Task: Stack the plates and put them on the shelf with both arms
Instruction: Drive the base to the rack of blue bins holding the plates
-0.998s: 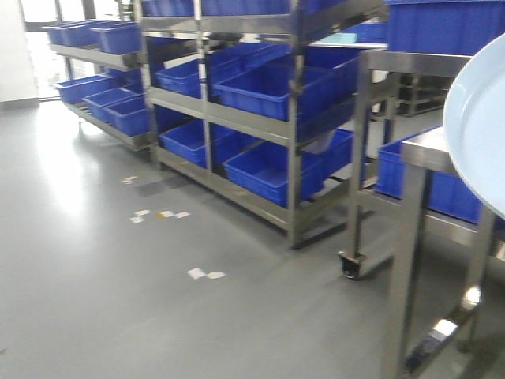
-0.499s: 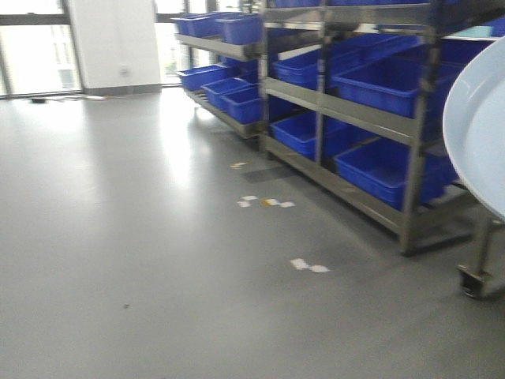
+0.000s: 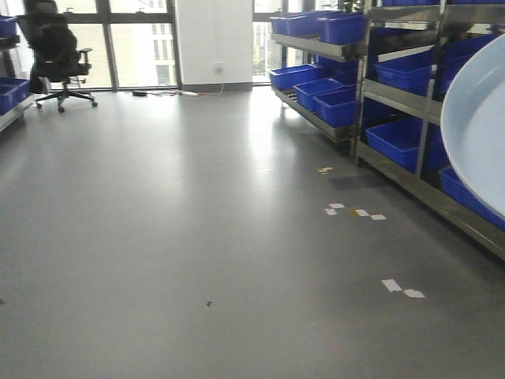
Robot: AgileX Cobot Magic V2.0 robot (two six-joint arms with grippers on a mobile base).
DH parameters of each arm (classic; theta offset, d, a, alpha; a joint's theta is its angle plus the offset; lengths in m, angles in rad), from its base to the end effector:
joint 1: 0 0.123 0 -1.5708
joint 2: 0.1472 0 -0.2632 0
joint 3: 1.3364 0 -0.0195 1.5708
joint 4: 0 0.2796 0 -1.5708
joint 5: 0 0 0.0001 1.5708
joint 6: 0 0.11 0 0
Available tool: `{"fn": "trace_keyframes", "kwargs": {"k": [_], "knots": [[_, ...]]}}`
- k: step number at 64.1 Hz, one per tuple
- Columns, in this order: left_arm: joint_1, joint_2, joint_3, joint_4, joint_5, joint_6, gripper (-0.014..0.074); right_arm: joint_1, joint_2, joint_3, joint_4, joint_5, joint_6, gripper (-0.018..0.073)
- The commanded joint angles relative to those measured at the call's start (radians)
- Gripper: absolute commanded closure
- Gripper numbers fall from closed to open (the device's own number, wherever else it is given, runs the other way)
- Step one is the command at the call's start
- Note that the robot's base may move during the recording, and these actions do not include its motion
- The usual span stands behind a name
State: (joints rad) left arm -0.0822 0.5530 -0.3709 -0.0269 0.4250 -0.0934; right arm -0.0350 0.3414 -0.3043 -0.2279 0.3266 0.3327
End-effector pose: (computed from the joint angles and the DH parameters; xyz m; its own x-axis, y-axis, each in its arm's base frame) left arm 0.1736 -0.0155 0.2308 -0.5024 -0.0766 -0.8613 0.0328 0.9937 -0.1076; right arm 0.1512 -0.0133 0.2508 -0.2513 0.1248 -0.9598 0.1349 0.9865 0.0929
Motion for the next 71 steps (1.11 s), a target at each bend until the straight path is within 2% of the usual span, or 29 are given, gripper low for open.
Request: {"fn": "trace_keyframes", "kwargs": {"k": [1,71], "knots": [[0.001,0.005,-0.030,-0.003,-0.079,-0.007,0.0511,-0.007,0.007,-0.034,-0.006,-0.096,0.002,0.0530],[0.001,0.005,-0.030,-0.003,-0.079,-0.007,0.0511,-0.007,0.007,-0.034,-0.006,-0.096,0.002,0.0530]]}}
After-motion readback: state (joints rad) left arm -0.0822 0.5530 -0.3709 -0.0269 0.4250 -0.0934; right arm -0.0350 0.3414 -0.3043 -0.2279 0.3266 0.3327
